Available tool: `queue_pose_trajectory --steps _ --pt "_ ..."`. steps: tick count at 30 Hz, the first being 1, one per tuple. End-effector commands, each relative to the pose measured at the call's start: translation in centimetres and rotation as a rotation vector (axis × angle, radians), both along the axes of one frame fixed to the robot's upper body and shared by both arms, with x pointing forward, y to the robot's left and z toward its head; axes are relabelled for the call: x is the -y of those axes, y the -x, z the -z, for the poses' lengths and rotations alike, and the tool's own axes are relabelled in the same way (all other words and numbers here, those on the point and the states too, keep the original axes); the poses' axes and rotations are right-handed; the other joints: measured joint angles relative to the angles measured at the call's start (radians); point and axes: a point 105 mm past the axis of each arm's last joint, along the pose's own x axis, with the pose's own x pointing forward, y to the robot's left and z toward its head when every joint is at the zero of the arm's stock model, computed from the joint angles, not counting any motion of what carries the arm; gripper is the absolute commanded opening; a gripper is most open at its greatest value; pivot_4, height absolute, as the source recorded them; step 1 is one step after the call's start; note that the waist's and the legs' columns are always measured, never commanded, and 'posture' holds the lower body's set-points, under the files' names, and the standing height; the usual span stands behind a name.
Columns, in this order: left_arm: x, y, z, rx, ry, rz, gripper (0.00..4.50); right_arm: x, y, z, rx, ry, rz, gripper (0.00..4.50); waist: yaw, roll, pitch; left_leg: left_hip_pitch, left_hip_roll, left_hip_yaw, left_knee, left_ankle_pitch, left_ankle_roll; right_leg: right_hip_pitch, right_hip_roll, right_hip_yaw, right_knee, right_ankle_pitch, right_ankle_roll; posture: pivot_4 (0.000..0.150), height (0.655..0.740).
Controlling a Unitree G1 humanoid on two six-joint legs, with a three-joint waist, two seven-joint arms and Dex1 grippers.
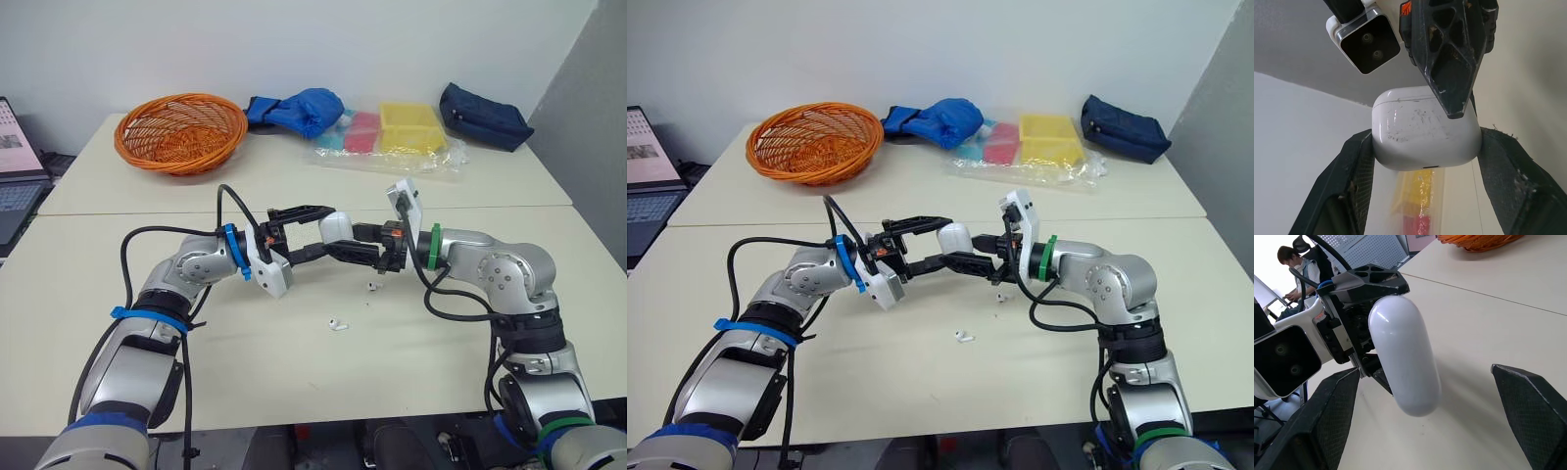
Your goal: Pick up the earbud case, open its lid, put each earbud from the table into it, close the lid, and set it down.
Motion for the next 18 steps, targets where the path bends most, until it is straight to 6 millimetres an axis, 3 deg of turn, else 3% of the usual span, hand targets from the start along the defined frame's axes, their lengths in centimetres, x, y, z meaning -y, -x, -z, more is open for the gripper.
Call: queue_pose_trajectory --steps 1,11,16,18 --pt "0.12 0.11 -0.96 0.034 0.022 0.016 2.74 -0.14 -0.23 -1.24 0.028 -0.017 -0.001 4.1 0.0 0.0 0.0 0.0 0.0 0.0 0.0 0.0 0.0 0.0 0.0 0.0 0.0 0.0 0.0 0.15 0.74" --pt "0.41 0.19 -0.99 0.039 0.018 0.031 2.74 -0.18 -0.05 -1.02 0.04 0.008 -0.022 0.87 0.0 0.0 0.0 0.0 0.0 0.0 0.003 0.0 0.0 0.0 0.0 0.0 0.003 0.0 0.0 0.15 0.74" --pt "0.48 0.18 -1.17 0.028 0.021 0.04 2.74 -0.03 -0.22 -1.32 0.054 -0.003 -0.017 0.87 0.0 0.0 0.0 0.0 0.0 0.0 0.008 0.0 0.0 -0.002 0.0 0.0 0.011 0.0 0.0 0.15 0.74" --pt "0.49 0.11 -1.25 0.004 0.031 0.041 3.46 0.09 -0.32 -1.38 0.057 -0.004 -0.009 0.87 -0.001 0.0 0.0 0.0 0.0 0.0 0.009 0.0 0.0 -0.002 0.0 0.001 0.012 -0.001 0.001 0.15 0.74"
